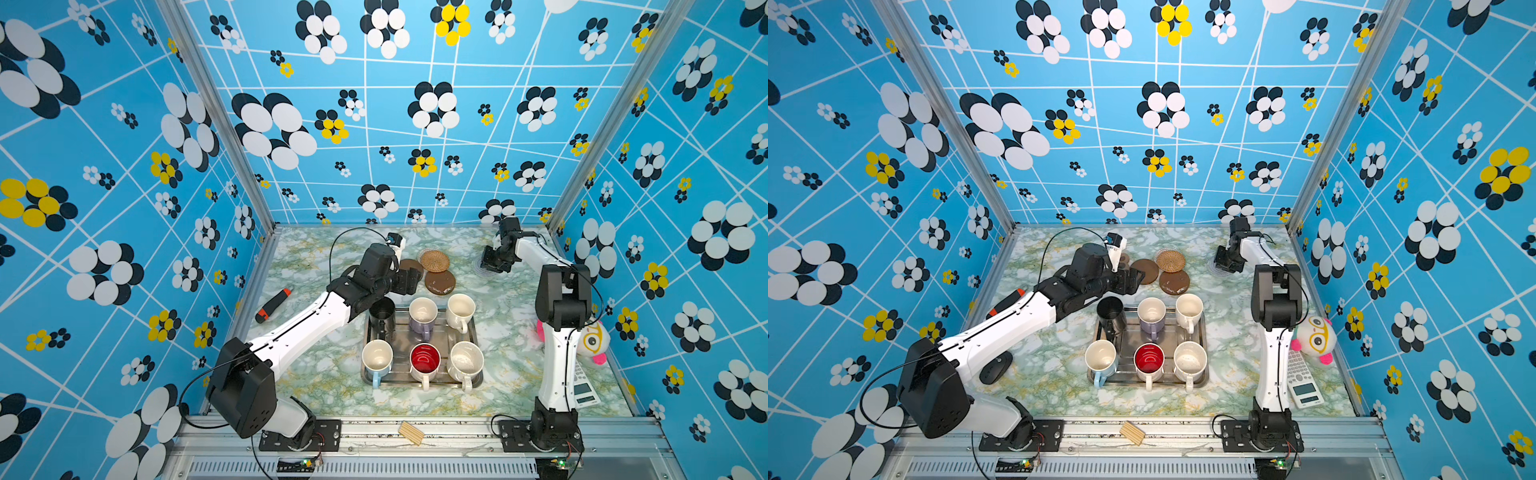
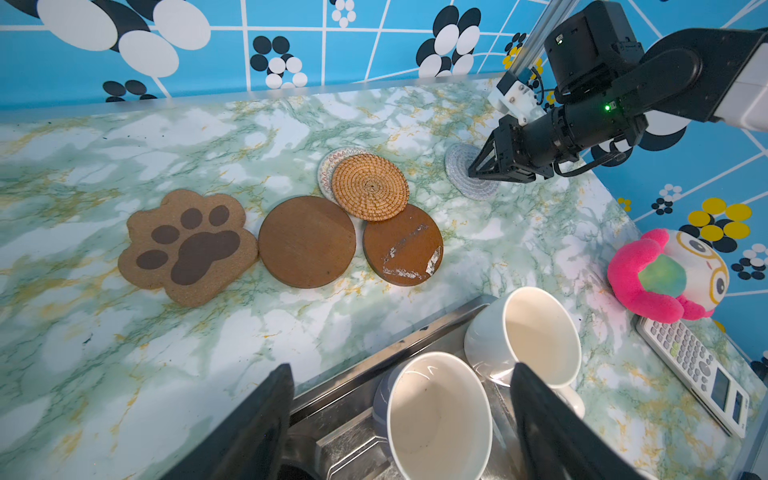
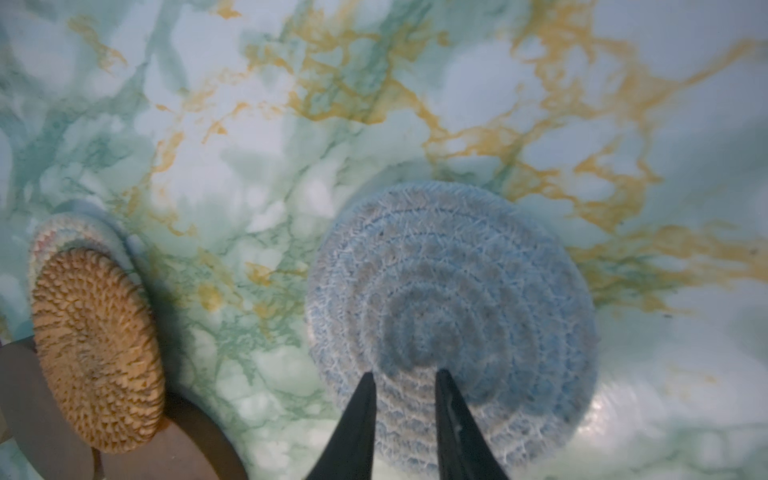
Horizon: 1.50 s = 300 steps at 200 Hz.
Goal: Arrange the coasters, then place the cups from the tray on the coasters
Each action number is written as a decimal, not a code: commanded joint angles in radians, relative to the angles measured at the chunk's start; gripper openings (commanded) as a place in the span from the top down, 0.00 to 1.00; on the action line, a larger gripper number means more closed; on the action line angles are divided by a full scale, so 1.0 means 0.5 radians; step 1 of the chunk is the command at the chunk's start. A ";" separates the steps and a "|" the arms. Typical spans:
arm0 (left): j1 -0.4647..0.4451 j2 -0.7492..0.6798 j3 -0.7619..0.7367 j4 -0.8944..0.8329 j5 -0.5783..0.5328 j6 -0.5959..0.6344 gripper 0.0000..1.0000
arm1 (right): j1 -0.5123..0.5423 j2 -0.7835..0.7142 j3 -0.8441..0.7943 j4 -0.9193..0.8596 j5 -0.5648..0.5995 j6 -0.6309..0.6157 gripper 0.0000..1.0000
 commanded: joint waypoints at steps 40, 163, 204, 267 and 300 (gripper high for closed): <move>-0.011 -0.066 -0.027 -0.014 -0.042 0.035 0.17 | -0.055 -0.036 -0.159 -0.138 0.124 -0.053 0.66; -0.013 -0.085 -0.028 -0.042 -0.060 0.047 0.17 | -0.127 -0.059 -0.106 -0.247 0.218 -0.126 0.64; -0.013 -0.105 -0.052 -0.036 -0.081 0.047 0.17 | -0.140 -0.035 -0.032 -0.308 0.246 -0.172 0.64; -0.013 -0.124 -0.058 -0.041 -0.087 0.044 0.17 | -0.140 -0.102 0.082 -0.310 0.038 -0.159 0.64; -0.015 -0.137 -0.079 -0.022 -0.091 0.038 0.17 | -0.138 -0.232 0.064 -0.220 -0.159 -0.085 0.61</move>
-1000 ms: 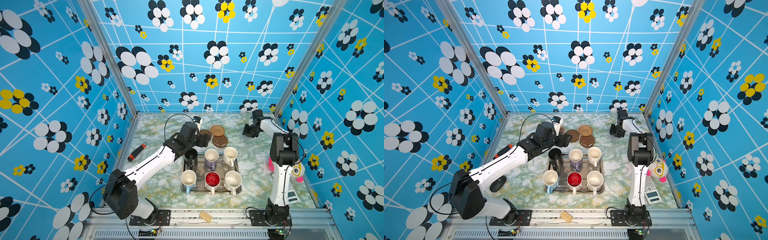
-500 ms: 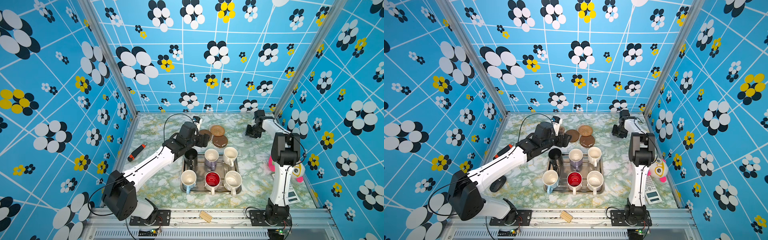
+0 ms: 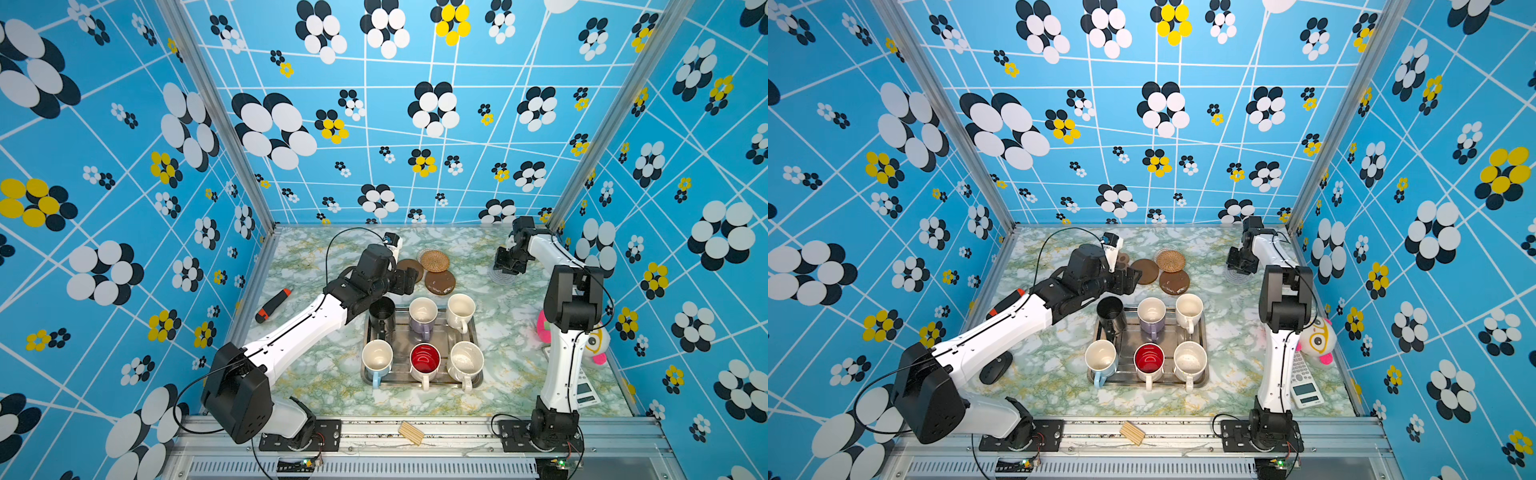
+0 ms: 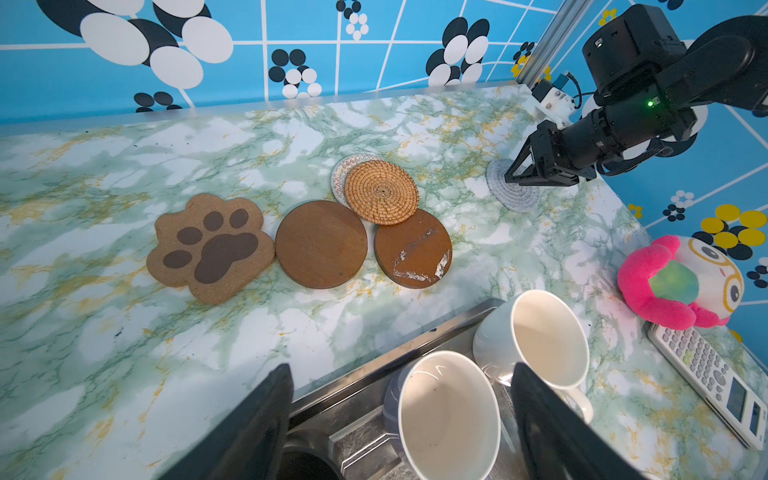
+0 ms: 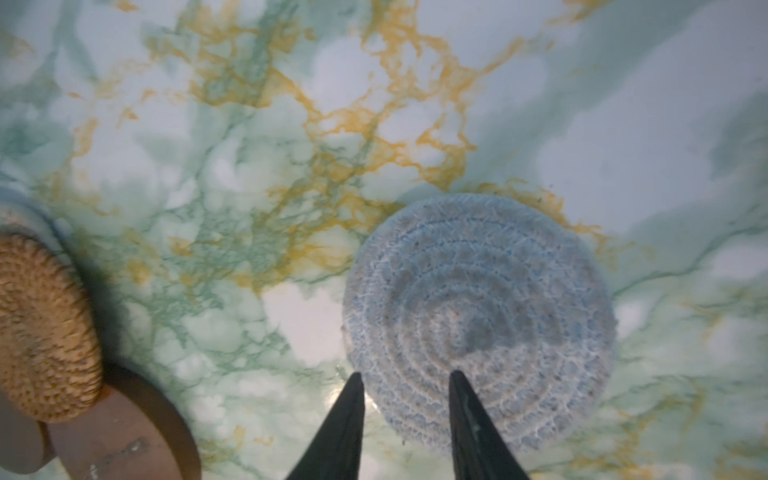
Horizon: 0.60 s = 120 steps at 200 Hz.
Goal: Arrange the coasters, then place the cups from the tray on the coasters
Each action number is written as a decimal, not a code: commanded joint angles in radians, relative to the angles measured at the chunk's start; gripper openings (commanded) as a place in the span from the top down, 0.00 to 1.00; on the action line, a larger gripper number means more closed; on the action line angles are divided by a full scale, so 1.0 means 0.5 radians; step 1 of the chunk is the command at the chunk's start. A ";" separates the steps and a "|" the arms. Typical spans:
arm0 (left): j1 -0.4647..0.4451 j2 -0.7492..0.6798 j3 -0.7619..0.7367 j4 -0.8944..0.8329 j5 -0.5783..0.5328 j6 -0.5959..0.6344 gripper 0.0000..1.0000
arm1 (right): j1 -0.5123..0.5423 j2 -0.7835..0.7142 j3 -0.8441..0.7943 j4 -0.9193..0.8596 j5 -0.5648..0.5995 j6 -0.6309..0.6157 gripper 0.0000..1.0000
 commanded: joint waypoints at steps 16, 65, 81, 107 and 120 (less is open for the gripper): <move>-0.012 -0.073 -0.054 0.002 -0.022 0.020 0.17 | 0.010 -0.241 -0.039 0.122 -0.324 0.119 0.61; -0.012 -0.073 -0.057 0.001 -0.026 0.023 0.17 | 0.174 -0.241 -0.087 0.318 -0.625 0.251 0.61; -0.012 -0.073 -0.057 -0.005 -0.029 0.026 0.17 | 0.228 -0.183 -0.024 0.325 -0.721 0.277 0.62; -0.012 -0.086 -0.066 -0.019 -0.043 0.032 0.17 | 0.292 -0.003 0.087 0.326 -0.789 0.322 0.62; -0.012 -0.097 -0.075 -0.026 -0.057 0.038 0.17 | 0.309 0.052 0.127 0.330 -0.809 0.344 0.62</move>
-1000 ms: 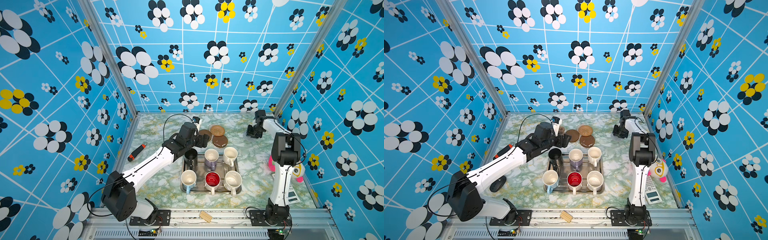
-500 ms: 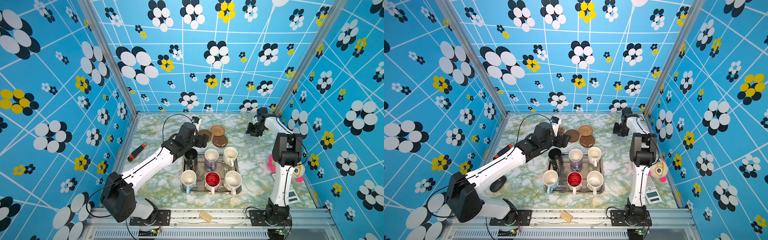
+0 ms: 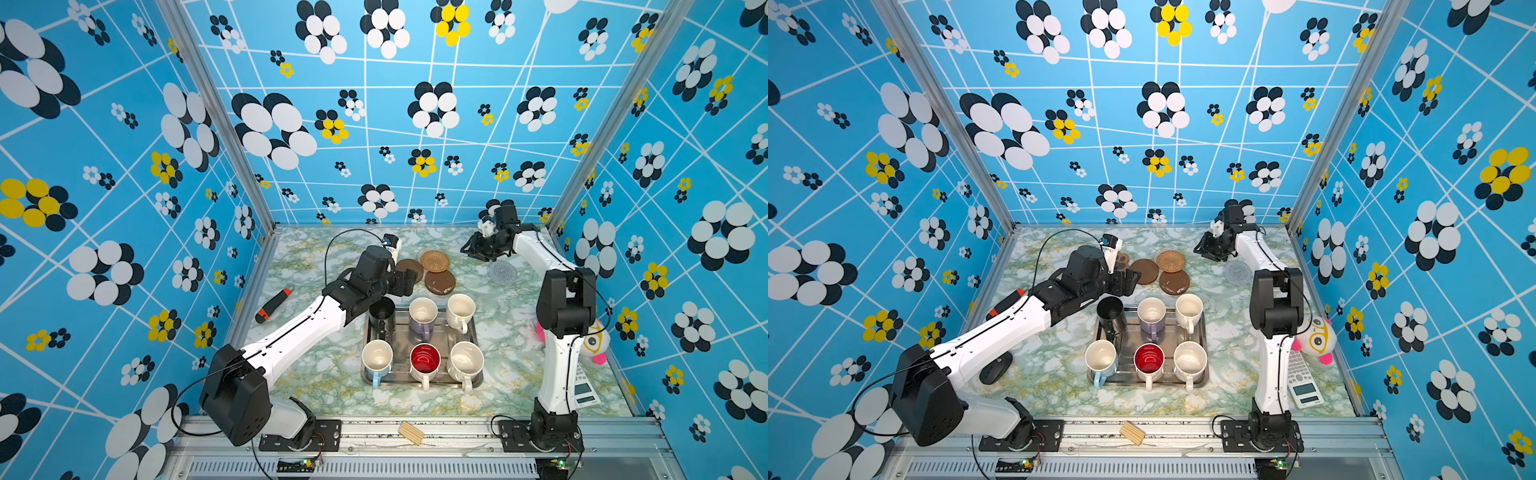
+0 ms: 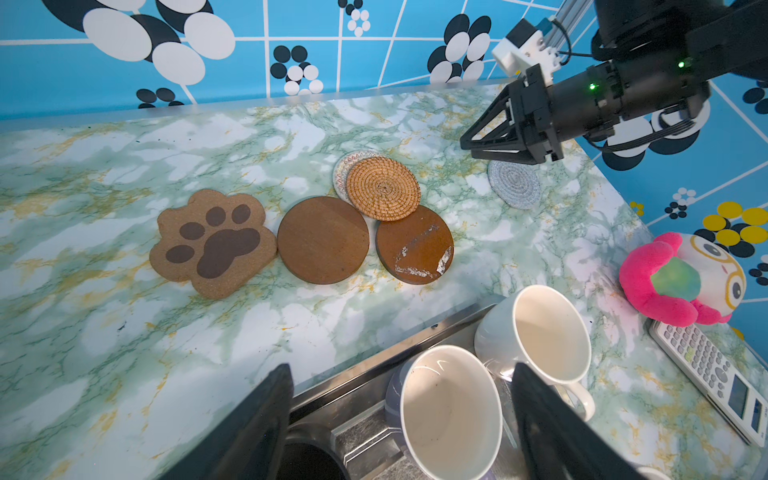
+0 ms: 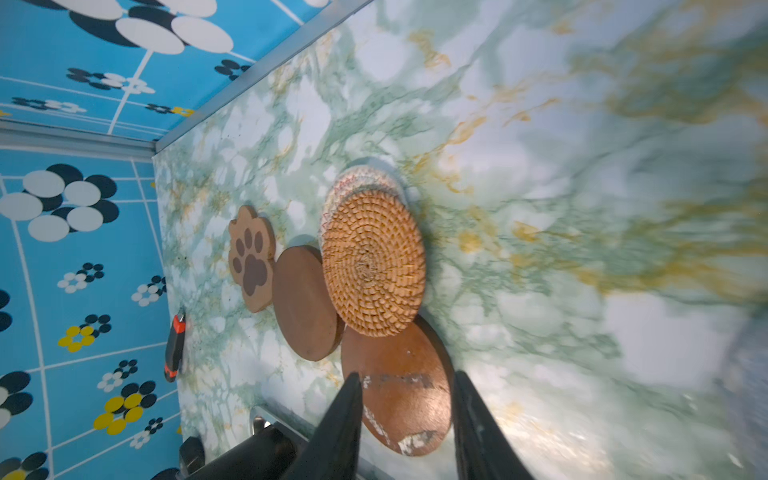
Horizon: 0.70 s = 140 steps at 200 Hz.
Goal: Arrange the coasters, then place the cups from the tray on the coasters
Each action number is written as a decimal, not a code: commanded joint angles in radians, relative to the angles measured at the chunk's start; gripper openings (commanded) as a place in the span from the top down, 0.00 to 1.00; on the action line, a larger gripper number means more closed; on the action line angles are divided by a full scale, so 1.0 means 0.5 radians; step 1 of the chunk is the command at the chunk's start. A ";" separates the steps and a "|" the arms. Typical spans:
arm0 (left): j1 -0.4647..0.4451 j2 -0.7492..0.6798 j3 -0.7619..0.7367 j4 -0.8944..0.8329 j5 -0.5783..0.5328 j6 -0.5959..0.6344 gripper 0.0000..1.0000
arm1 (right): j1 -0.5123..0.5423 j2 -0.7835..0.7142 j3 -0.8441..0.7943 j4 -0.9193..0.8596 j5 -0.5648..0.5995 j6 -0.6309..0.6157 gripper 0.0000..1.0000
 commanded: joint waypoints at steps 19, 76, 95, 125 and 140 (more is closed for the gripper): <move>-0.012 -0.097 -0.055 -0.041 -0.086 0.046 0.17 | 0.027 0.216 0.132 0.012 -0.149 0.096 0.62; -0.012 -0.145 -0.095 -0.032 -0.122 0.050 0.16 | 0.094 0.360 0.187 0.055 -0.185 0.150 0.62; -0.012 -0.145 -0.095 -0.032 -0.131 0.051 0.16 | 0.095 0.401 0.198 0.082 -0.197 0.185 0.62; -0.012 -0.134 -0.090 -0.045 -0.133 0.064 0.16 | 0.095 0.446 0.232 0.078 -0.171 0.197 0.62; -0.012 -0.130 -0.086 -0.052 -0.134 0.065 0.16 | 0.092 0.479 0.273 0.062 -0.164 0.193 0.62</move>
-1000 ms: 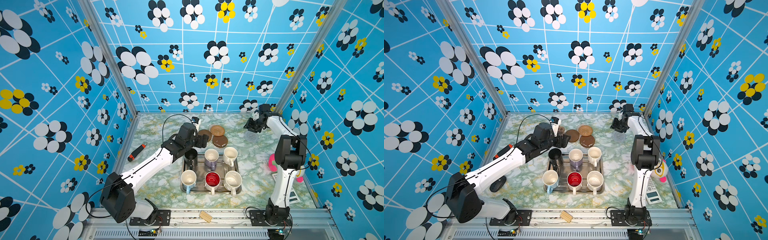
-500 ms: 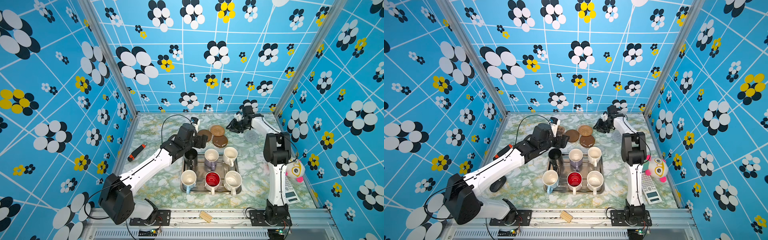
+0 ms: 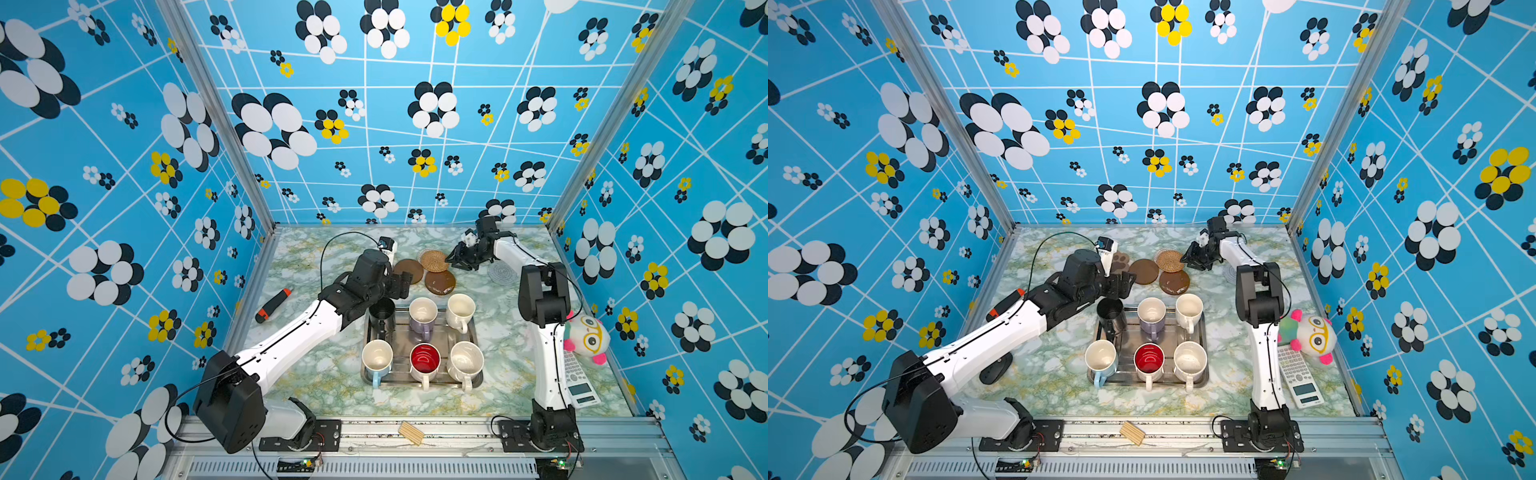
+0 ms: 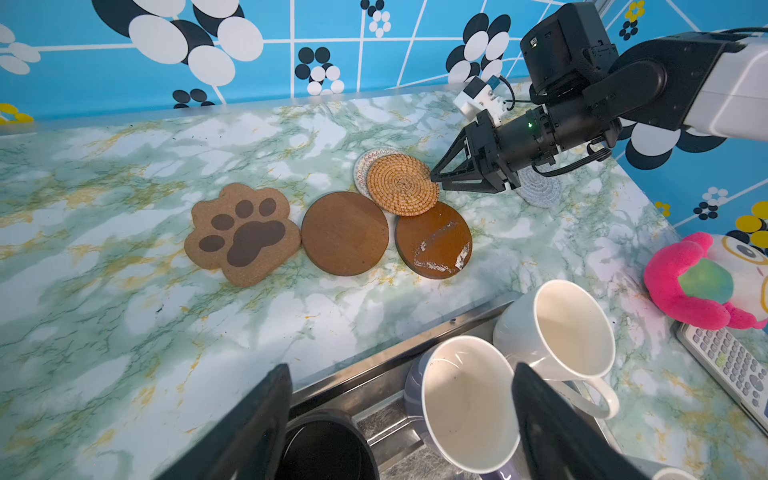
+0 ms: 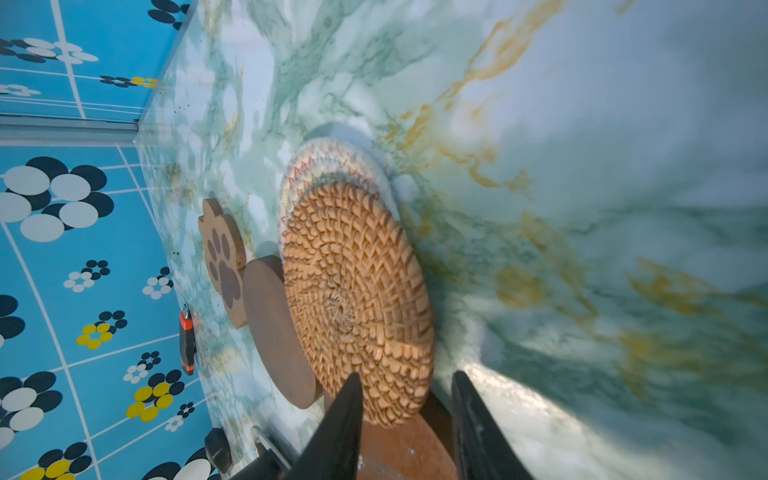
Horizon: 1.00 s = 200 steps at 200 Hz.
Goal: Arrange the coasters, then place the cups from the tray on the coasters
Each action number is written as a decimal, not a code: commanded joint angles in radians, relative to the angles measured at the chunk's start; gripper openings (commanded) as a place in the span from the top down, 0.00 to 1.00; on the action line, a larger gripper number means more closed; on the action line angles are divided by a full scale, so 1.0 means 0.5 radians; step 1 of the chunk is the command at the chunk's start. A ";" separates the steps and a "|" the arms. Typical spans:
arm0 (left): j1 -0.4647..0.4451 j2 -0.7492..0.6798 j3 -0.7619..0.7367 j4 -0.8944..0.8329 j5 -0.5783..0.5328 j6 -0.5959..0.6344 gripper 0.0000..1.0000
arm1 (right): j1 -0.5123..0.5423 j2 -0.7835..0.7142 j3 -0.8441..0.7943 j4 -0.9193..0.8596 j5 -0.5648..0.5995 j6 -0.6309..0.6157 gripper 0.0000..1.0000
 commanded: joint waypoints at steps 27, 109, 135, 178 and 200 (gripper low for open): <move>-0.012 -0.046 -0.007 -0.037 -0.043 0.049 0.15 | 0.001 0.139 0.172 -0.033 -0.025 0.033 0.62; -0.012 -0.012 0.017 -0.059 -0.055 0.070 0.15 | 0.002 0.233 0.307 -0.093 -0.022 0.036 0.79; -0.012 -0.012 0.013 -0.060 -0.059 0.070 0.15 | 0.002 0.239 0.315 -0.101 -0.022 0.031 0.88; -0.012 -0.006 0.004 -0.066 -0.076 0.063 0.15 | 0.001 0.239 0.324 -0.117 -0.026 0.021 1.00; -0.012 -0.009 0.004 -0.067 -0.078 0.061 0.15 | 0.002 0.230 0.324 -0.117 -0.028 0.021 1.00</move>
